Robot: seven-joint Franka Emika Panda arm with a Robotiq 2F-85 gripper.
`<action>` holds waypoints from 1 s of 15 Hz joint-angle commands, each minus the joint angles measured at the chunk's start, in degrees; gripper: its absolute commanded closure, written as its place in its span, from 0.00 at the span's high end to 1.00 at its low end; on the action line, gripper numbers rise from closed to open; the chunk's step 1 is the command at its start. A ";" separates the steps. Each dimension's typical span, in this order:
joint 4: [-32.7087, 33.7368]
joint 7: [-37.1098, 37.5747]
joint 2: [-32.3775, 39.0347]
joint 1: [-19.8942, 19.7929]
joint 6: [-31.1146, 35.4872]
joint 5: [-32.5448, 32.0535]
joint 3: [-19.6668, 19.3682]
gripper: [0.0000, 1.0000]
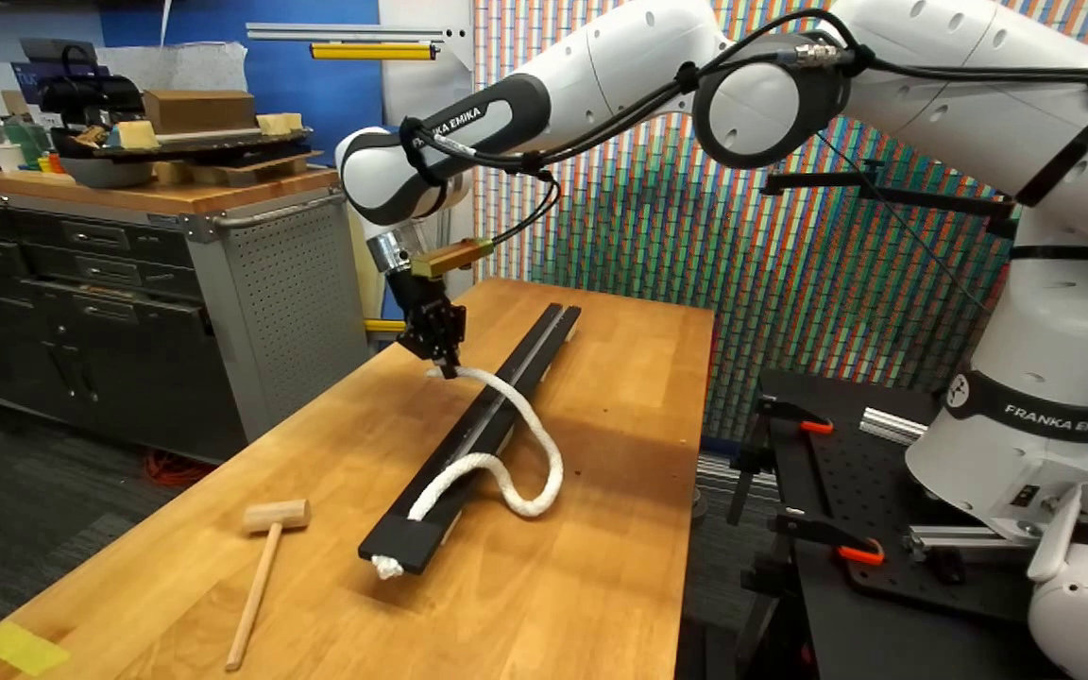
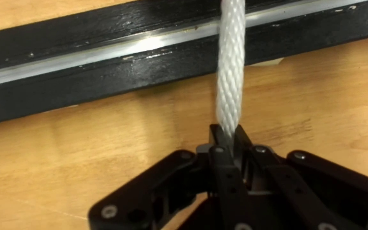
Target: Put the rope in the groove on the object
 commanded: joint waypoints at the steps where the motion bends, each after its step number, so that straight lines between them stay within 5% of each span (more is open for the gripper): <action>1: 1.45 4.53 -2.40 -0.35 -0.71 0.58 -0.88 0.03; 7: -7.61 14.23 -12.32 -1.89 3.36 0.92 -4.24 0.03; 15: -27.97 24.28 -26.73 -7.26 12.94 4.98 -7.23 0.03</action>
